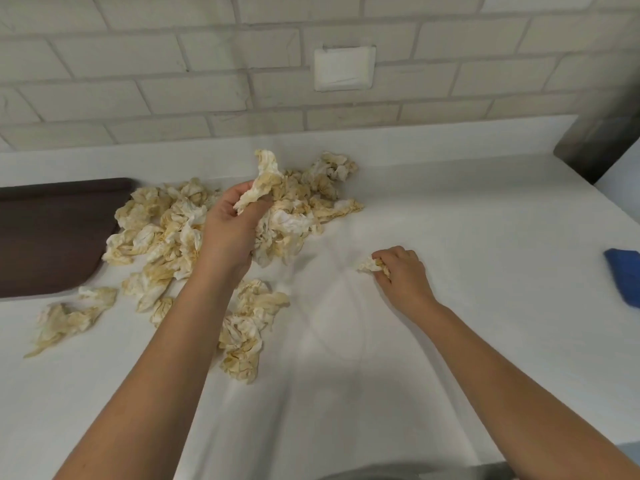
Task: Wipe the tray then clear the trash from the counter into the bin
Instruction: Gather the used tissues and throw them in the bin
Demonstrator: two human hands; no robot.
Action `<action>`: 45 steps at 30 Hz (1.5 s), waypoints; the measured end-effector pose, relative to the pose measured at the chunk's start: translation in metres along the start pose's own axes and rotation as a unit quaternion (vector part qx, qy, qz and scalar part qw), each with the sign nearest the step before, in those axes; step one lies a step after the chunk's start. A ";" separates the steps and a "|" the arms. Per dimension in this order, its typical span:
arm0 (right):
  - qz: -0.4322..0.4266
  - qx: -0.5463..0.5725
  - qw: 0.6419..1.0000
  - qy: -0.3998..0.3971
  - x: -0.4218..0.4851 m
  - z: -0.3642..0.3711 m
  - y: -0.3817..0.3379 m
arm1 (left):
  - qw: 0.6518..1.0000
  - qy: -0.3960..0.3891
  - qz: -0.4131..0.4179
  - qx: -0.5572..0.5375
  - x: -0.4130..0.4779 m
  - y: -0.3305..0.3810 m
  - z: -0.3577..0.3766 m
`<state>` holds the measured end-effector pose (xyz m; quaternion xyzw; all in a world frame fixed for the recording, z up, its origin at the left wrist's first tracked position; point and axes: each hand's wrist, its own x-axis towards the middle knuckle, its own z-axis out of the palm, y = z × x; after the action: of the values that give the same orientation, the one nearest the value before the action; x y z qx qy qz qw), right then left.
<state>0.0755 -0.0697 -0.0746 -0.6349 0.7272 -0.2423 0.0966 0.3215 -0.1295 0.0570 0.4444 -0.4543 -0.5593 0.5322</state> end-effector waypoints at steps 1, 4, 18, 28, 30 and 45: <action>0.023 0.034 0.999 0.004 -0.002 -0.004 -0.001 | 1.000 -0.008 -0.013 -0.020 -0.001 0.000 0.002; 0.095 0.128 0.987 0.015 -0.015 -0.021 -0.004 | 0.995 -0.054 -0.053 -0.061 -0.007 -0.002 0.017; 0.322 0.606 0.716 0.130 -0.210 -0.152 0.074 | 0.922 -0.287 -0.219 -0.138 -0.155 -0.053 0.192; 0.388 0.645 0.644 0.135 -0.384 -0.206 0.243 | 0.896 -0.306 -0.302 -0.113 -0.322 -0.150 0.355; 0.411 0.638 0.641 0.115 -0.410 -0.200 0.278 | 0.890 -0.303 -0.328 -0.095 -0.351 -0.184 0.379; 0.632 0.593 0.476 0.151 -0.523 0.067 0.543 | 0.837 -0.101 -0.533 0.067 -0.411 -0.626 0.405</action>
<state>-0.2788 0.4636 -0.4777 0.2513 0.6181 -0.5815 0.4656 -0.1800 0.3087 -0.4738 0.5935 -0.2349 -0.7664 0.0719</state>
